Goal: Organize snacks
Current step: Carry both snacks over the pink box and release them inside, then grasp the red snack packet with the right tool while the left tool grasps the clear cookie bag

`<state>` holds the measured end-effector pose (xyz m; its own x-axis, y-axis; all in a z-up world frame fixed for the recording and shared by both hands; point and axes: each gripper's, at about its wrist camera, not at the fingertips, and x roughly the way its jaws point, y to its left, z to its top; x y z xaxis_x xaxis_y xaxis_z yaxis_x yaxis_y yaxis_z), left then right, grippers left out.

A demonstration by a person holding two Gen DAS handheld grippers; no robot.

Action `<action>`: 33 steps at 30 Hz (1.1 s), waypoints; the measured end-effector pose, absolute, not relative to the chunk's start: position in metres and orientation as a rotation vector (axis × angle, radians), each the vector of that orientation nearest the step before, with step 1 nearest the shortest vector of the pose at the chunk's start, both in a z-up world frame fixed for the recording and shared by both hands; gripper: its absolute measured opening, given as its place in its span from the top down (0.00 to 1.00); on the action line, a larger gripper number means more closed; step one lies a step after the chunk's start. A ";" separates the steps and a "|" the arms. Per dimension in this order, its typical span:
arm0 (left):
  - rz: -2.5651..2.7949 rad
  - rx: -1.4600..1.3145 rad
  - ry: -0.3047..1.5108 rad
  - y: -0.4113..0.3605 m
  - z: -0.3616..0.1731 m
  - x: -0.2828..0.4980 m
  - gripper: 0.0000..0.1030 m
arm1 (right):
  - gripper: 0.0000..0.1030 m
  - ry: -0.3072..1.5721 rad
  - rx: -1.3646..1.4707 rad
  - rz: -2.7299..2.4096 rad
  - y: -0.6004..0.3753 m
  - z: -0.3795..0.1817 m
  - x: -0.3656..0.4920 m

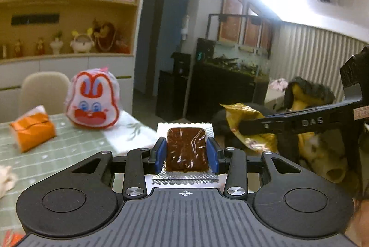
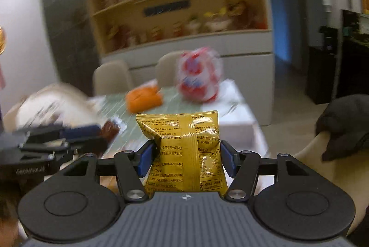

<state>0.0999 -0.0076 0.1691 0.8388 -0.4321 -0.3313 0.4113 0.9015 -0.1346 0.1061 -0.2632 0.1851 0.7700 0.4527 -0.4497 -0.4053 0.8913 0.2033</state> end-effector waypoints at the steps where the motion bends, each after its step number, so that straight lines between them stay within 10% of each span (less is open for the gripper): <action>1: -0.444 -0.081 0.377 -0.011 0.166 0.118 0.58 | 0.41 0.514 0.108 0.433 -0.263 0.188 0.125; 8: -0.444 -0.336 0.719 -0.002 0.088 0.230 0.65 | 0.31 0.653 0.141 0.367 -0.255 0.144 0.243; 33: 0.152 -0.365 0.805 0.257 0.043 0.087 0.65 | 0.22 0.771 -0.228 0.687 -0.050 0.068 0.134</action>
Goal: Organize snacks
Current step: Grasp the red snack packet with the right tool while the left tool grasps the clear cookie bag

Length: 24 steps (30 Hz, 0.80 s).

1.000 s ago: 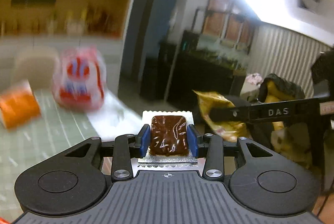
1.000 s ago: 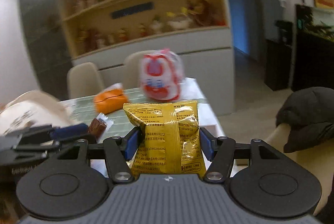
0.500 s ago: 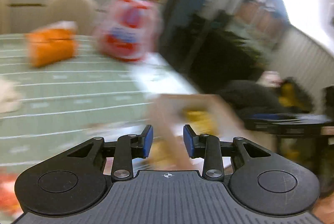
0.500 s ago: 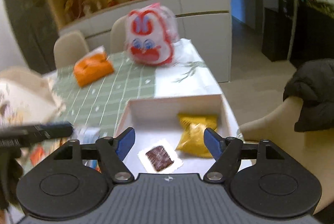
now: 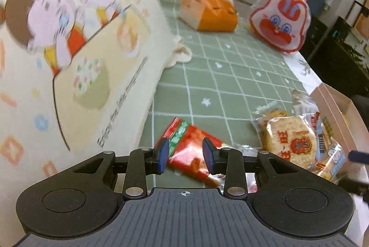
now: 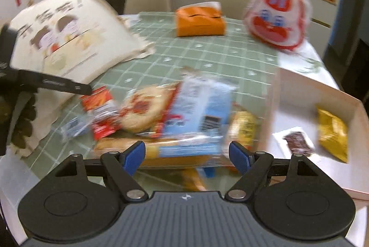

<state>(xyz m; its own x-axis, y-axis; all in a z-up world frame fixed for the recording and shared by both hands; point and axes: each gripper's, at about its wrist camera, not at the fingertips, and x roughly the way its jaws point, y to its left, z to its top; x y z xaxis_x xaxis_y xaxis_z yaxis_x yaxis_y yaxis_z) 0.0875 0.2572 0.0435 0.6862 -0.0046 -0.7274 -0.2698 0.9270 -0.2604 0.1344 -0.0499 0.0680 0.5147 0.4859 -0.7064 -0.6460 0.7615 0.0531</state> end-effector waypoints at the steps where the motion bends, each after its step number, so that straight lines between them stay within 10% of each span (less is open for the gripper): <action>1: 0.145 -0.374 0.803 0.259 0.041 0.087 0.65 | 0.22 0.771 -0.224 0.705 -0.045 0.068 0.132; 24: -0.252 -0.323 0.856 0.204 0.026 0.092 0.64 | 0.19 0.890 -0.243 0.878 -0.013 0.031 0.113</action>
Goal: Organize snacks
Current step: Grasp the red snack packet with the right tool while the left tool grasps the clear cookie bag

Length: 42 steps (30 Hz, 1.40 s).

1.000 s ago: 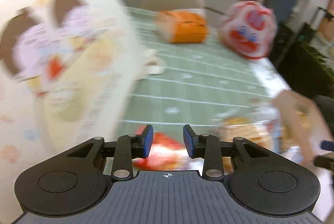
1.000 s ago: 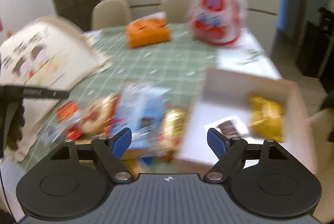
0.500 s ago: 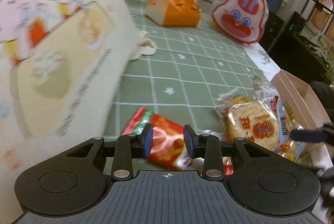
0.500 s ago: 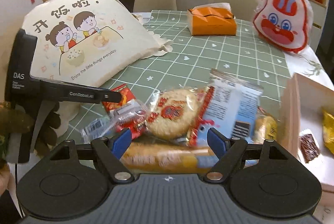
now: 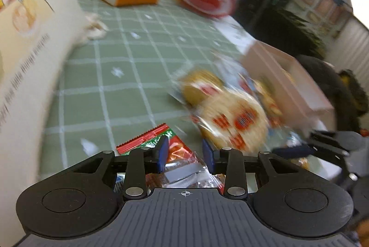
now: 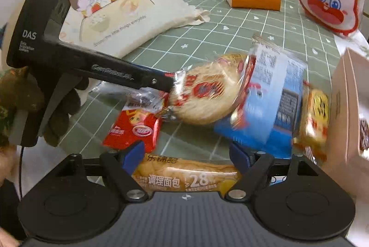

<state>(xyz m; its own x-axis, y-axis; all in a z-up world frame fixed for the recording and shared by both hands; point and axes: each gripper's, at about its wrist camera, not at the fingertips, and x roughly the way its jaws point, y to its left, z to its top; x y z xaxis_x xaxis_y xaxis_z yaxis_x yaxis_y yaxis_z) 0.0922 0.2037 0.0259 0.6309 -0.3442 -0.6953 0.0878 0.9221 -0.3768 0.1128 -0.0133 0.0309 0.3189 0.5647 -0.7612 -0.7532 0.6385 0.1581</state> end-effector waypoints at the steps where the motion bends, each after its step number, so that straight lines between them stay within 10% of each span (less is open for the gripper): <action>1: -0.279 -0.334 0.862 0.201 0.026 0.088 0.64 | 0.18 0.894 -0.246 0.881 -0.020 0.030 0.109; 42: -0.253 0.108 0.788 0.115 0.030 0.034 0.57 | 0.18 0.807 -0.311 0.859 -0.041 0.018 0.050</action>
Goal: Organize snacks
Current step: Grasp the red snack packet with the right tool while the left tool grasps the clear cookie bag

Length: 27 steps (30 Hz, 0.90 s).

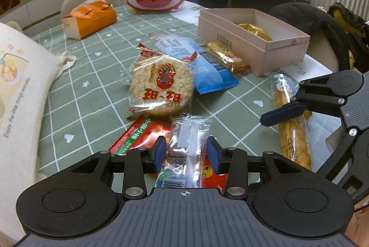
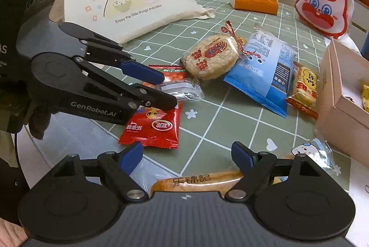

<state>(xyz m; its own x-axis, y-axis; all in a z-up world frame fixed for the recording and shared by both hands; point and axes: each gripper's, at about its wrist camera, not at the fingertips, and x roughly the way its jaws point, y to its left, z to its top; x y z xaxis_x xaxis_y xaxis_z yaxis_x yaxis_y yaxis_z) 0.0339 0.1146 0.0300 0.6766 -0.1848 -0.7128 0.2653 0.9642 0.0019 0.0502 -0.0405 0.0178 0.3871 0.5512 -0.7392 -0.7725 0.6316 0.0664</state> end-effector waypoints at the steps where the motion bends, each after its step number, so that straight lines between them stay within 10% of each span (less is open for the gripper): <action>1: -0.254 0.117 0.785 0.112 0.030 0.034 0.57 | 0.18 0.800 -0.312 0.861 -0.039 0.018 0.050; 27: 0.043 -0.295 0.801 0.214 0.035 -0.003 0.58 | 0.18 0.791 -0.247 0.858 0.014 0.028 0.070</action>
<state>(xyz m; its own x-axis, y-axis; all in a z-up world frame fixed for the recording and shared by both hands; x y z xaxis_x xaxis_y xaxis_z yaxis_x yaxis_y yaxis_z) -0.0027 0.2142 0.0355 0.6970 -0.0730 -0.7133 -0.1490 0.9583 -0.2437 0.0704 0.0143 0.0284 0.3960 0.5819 -0.7103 -0.7551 0.6465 0.1087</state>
